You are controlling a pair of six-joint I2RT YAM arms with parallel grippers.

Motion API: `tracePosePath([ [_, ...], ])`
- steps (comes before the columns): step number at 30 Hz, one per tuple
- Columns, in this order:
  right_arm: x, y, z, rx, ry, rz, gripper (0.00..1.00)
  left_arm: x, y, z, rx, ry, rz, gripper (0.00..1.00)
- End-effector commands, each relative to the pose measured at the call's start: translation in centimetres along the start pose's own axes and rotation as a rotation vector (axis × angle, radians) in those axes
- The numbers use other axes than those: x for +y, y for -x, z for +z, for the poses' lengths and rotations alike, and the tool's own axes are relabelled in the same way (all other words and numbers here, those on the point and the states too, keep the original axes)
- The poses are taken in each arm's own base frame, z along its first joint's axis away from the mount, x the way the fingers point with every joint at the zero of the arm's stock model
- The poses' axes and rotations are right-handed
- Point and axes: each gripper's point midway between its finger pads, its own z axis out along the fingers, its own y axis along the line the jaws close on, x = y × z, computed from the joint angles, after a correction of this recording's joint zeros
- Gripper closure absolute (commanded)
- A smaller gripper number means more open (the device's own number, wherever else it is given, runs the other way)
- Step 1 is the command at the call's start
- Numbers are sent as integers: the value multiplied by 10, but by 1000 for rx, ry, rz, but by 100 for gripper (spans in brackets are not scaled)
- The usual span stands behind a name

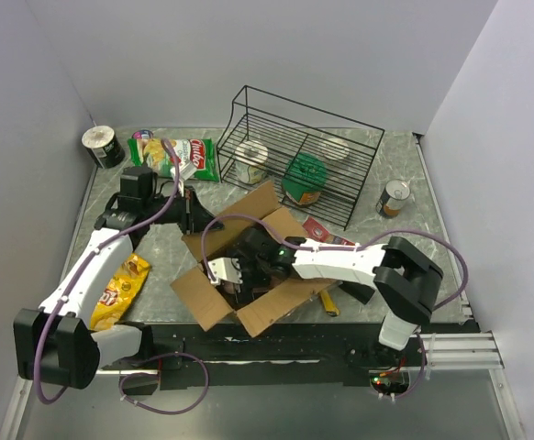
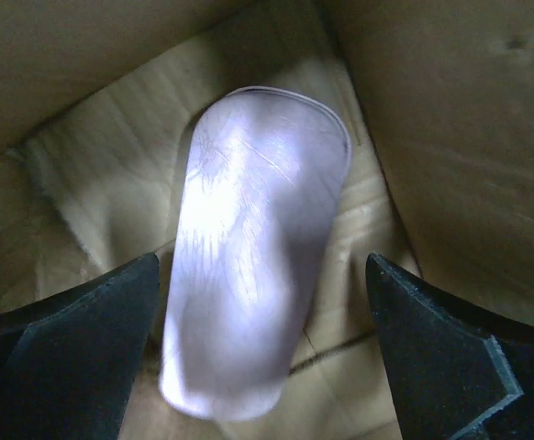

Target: Unpack the express box

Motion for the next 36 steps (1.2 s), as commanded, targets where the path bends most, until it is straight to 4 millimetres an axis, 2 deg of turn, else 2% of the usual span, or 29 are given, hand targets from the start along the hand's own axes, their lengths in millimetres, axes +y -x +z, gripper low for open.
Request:
tracePosePath([
  [1,16,-6,8,13,102,45,0,-6,10,3,-4,-51,16,99],
  [3,35,-19,16,48,187,41,0,-2,12,4,-3,-48,7,99],
  [6,40,-42,34,126,199,34,0,2,22,5,-15,-47,3,99],
  [9,37,-62,44,202,198,22,17,5,29,4,-19,-42,0,99],
  [10,41,-64,44,202,220,15,33,6,29,4,-18,-41,0,99],
  [12,44,-64,45,198,246,-2,46,8,30,3,-13,-40,-3,99],
  [14,44,-63,44,199,254,-8,69,9,30,4,-10,-43,0,99],
  [15,41,-61,42,195,244,-13,82,9,28,4,-8,-46,-2,99],
  [16,38,-61,40,193,232,-12,100,10,29,4,-10,-45,-3,99],
  [17,33,-59,37,184,214,-9,100,9,28,5,-8,-49,-6,99],
  [20,16,-39,15,121,162,12,100,10,28,4,-6,-47,12,99],
  [22,-8,-15,-16,26,97,28,100,12,27,3,-1,-30,38,99],
  [23,-11,-5,-30,-15,100,40,100,13,27,3,3,-25,44,99],
  [24,-25,21,-59,-129,66,48,100,12,27,2,4,-20,54,99],
  [26,-31,44,-90,-250,54,44,100,11,29,1,-1,-16,86,99],
  [27,-35,63,-118,-353,38,25,100,10,30,0,-4,-16,93,99],
  [30,-37,84,-153,-454,-19,-39,100,6,32,-2,-15,-24,118,99],
  [33,-40,92,-170,-486,-71,-69,100,0,35,-3,-26,-31,135,99],
  [35,-48,93,-178,-483,-112,-39,100,-2,37,-5,-32,-23,142,99],
  [36,-54,100,-188,-500,-135,-30,100,-1,36,-5,-32,-13,142,99],
])
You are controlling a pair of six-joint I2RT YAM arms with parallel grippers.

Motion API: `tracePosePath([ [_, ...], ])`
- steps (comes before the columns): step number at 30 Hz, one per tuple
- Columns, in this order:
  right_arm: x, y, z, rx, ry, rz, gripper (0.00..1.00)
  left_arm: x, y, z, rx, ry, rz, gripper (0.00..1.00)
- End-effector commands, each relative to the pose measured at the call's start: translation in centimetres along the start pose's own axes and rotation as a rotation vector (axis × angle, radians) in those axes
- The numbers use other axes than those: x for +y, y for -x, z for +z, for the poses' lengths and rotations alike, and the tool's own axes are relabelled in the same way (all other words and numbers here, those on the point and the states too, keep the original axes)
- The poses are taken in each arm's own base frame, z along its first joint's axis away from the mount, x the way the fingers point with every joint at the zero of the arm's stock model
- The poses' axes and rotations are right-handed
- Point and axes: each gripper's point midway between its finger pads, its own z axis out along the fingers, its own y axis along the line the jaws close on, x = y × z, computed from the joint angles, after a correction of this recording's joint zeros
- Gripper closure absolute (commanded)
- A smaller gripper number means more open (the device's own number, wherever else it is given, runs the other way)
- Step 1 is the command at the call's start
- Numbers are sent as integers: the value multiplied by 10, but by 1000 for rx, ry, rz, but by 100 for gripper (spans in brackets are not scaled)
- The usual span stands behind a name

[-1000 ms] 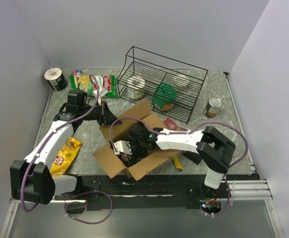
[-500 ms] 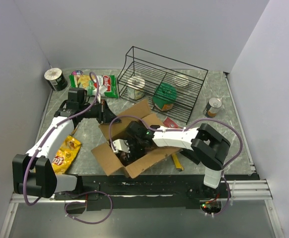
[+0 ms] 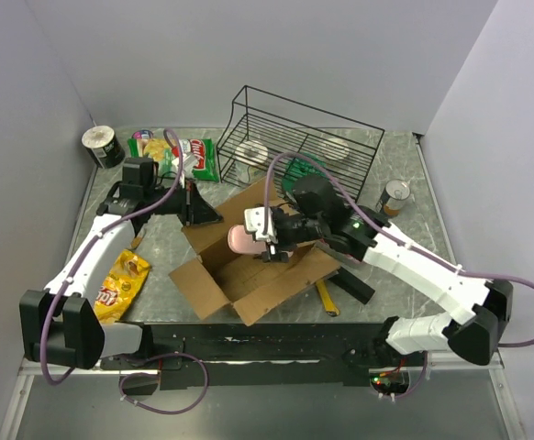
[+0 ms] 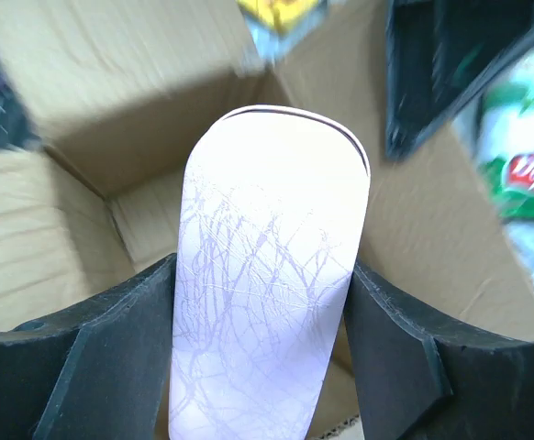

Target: Unpack the express box

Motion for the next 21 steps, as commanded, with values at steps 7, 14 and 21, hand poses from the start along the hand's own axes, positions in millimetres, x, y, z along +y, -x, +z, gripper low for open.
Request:
tracePosePath([
  [7,-67,71,-67,-100,-302,216,100,5,18,-36,-50,175,59,99],
  [14,-72,-30,-113,135,-613,481,100,36,-2,-98,-40,473,-4,99],
  [21,-54,-121,-71,287,-539,678,100,72,5,-114,-220,693,-156,68],
])
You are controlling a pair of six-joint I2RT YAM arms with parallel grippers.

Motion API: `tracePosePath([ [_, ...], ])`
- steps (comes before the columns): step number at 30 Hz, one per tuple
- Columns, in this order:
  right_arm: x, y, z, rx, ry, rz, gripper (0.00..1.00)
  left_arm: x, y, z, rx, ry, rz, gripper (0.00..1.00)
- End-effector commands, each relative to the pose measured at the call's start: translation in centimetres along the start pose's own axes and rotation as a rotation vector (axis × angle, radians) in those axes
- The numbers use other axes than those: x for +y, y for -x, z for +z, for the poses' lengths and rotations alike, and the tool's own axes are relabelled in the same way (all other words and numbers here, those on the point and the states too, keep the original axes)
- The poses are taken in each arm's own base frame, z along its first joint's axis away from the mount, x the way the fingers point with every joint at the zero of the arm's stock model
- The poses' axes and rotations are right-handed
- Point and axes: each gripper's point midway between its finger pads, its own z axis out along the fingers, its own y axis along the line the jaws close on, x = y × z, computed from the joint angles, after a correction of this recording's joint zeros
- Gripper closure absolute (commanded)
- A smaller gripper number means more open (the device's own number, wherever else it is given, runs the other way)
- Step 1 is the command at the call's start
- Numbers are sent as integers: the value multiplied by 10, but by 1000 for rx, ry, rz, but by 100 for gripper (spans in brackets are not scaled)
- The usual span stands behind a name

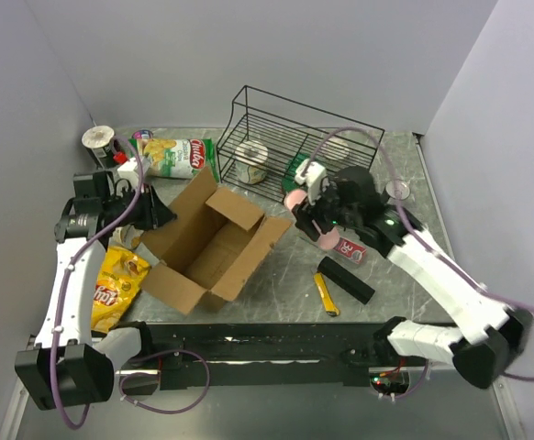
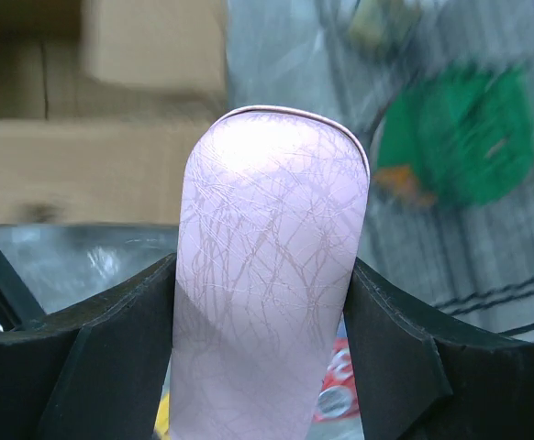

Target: Unpack the express box

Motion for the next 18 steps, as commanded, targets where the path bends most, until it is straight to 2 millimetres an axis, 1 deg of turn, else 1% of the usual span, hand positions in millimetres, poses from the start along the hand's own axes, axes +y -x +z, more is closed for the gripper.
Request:
tracePosePath([
  [1,-4,-31,43,102,8,88,100,21,14,1,-105,140,-102,65],
  [2,-5,-39,53,128,12,90,99,18,19,1,-121,129,-91,58],
  [3,-5,-41,57,128,17,82,71,16,22,-1,-133,127,-98,54],
  [4,-5,-42,61,126,23,72,52,13,26,-4,-151,125,-93,52],
  [5,-7,-43,65,141,26,53,36,11,33,-7,-175,125,-81,43],
  [6,-9,-43,65,153,19,49,11,6,39,-11,-198,120,-74,39],
  [7,-12,-39,63,152,6,46,2,-1,47,-19,-235,114,-44,34],
  [8,-21,-28,53,144,-32,46,0,-7,57,-26,-269,110,-18,27],
  [9,-25,-22,46,141,-44,43,0,-13,68,-33,-315,106,14,24],
  [10,-29,-14,38,132,-56,40,0,-20,76,-41,-355,107,42,16],
  [11,-31,-2,22,127,-62,37,0,-23,84,-47,-385,114,62,4],
  [12,-33,2,15,129,-61,38,0,-25,91,-52,-413,123,65,4],
  [13,-31,6,6,137,-45,30,0,-27,96,-55,-428,125,70,4],
  [14,-34,16,-7,128,-66,24,0,-33,106,-62,-450,122,88,4],
  [15,-46,18,-15,137,-142,41,0,-36,111,-65,-460,119,106,3],
  [16,-52,22,-21,130,-189,68,0,-41,114,-67,-465,99,122,4],
  [17,-61,29,-32,110,-265,130,0,-46,121,-71,-481,93,142,4],
  [18,-75,23,-42,143,-367,164,0,-47,125,-72,-489,93,148,4],
])
